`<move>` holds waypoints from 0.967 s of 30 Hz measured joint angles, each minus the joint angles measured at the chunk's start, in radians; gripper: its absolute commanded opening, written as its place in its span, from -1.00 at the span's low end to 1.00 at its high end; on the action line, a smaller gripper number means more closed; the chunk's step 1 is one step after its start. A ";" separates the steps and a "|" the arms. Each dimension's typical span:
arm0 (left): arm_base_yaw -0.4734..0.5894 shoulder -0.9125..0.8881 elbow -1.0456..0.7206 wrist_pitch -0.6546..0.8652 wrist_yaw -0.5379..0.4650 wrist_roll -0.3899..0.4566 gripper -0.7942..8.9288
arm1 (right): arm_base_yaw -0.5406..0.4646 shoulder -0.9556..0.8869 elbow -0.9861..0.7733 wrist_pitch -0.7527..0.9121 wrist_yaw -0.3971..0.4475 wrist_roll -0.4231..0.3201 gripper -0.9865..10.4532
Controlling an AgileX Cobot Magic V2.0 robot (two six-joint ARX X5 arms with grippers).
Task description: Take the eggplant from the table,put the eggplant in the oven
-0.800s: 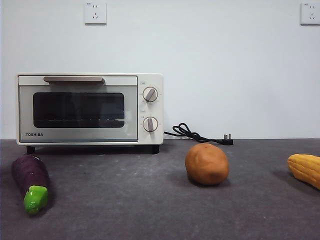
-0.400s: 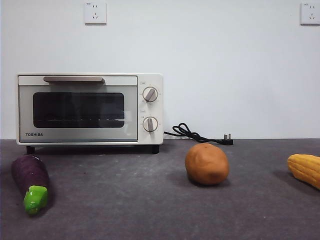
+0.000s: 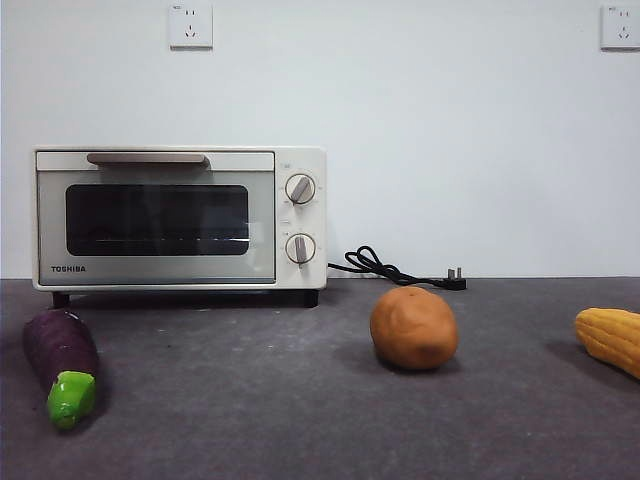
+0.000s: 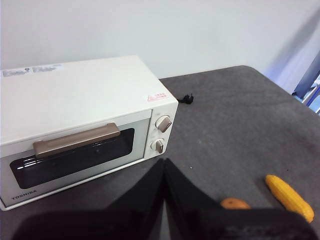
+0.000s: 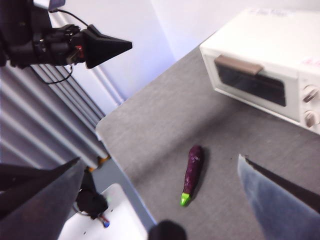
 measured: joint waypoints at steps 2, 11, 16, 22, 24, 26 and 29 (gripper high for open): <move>0.000 0.013 0.000 0.001 0.000 0.003 -0.85 | 0.008 0.005 0.000 -0.005 -0.002 0.000 0.28; 0.000 0.097 0.000 0.103 -0.008 0.011 -0.85 | 0.021 0.011 0.000 -0.027 -0.005 0.000 0.28; 0.003 0.188 0.000 0.163 -0.008 0.031 -0.85 | 0.021 0.011 0.000 -0.040 -0.005 0.000 0.28; 0.034 0.337 0.000 0.255 -0.008 0.053 -0.85 | 0.021 0.011 0.000 -0.056 -0.005 -0.010 0.28; 0.052 0.384 0.000 0.291 -0.007 0.054 -0.85 | 0.021 0.011 0.000 -0.058 -0.005 -0.018 0.28; 0.071 0.431 0.000 0.327 -0.006 0.055 -0.85 | 0.021 0.011 0.000 -0.060 -0.005 -0.021 0.28; 0.097 0.490 0.000 0.368 -0.003 0.055 -0.85 | 0.021 0.011 0.000 -0.061 -0.005 -0.023 0.28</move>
